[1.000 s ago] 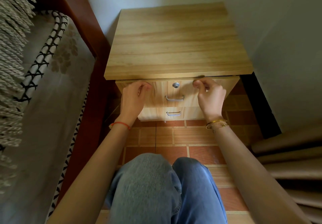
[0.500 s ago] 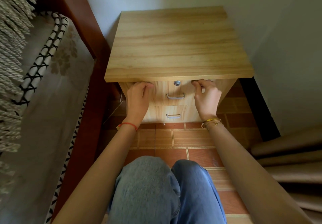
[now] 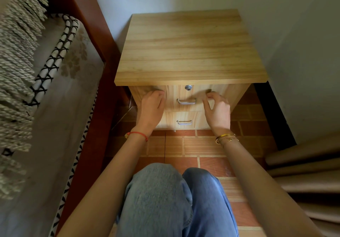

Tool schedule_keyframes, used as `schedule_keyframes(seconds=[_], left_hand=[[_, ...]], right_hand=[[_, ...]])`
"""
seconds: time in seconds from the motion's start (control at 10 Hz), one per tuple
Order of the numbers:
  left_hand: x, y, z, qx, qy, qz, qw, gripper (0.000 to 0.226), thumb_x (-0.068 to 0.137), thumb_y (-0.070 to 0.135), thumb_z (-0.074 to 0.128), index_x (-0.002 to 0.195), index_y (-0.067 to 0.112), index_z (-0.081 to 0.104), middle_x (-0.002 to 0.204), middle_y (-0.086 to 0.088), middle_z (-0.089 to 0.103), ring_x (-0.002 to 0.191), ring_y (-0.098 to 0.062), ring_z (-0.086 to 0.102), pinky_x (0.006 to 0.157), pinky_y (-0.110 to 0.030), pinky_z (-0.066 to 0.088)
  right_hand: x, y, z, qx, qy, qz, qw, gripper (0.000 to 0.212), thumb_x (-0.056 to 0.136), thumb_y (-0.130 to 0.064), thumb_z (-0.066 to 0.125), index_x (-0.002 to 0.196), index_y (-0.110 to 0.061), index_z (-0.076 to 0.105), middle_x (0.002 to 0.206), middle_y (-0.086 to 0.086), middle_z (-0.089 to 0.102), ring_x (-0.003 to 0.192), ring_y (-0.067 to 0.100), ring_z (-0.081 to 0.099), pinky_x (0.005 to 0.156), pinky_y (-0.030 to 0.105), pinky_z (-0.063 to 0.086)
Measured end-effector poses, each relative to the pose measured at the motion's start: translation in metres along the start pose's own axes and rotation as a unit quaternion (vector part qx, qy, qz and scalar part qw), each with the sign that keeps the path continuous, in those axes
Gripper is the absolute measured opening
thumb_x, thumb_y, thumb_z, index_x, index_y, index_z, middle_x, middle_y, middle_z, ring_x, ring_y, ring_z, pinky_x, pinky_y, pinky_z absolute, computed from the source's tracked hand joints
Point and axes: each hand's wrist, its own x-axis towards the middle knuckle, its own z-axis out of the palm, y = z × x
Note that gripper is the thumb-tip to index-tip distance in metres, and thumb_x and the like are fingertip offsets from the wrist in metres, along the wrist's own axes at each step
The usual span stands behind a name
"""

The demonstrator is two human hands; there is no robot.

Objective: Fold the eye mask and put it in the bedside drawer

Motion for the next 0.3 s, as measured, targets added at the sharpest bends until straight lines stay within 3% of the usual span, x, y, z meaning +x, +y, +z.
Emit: schedule_keyframes(seconds=[0.1, 0.3], left_hand=[[-0.004, 0.007, -0.006, 0.013, -0.033, -0.009, 0.999, 0.026, 0.097, 0.022, 0.046, 0.112, 0.009, 0.063, 0.110, -0.009, 0.065, 0.103, -0.024, 0.060, 0.090, -0.043, 0.049], [-0.021, 0.018, -0.024, 0.019, -0.040, 0.011, 0.999, 0.032, 0.096, 0.027, 0.048, 0.121, 0.012, 0.060, 0.120, -0.007, 0.064, 0.113, -0.024, 0.058, 0.097, -0.047, 0.047]], right_hand=[[-0.003, -0.001, -0.010, -0.037, -0.054, 0.006, 0.998, 0.032, 0.092, -0.024, 0.055, 0.116, -0.003, 0.061, 0.119, 0.015, 0.065, 0.113, 0.035, 0.055, 0.093, 0.042, 0.045], [-0.006, -0.003, -0.039, -0.051, -0.077, -0.005, 0.996, 0.032, 0.092, -0.026, 0.056, 0.117, -0.006, 0.063, 0.116, 0.014, 0.067, 0.116, 0.032, 0.054, 0.094, 0.038, 0.045]])
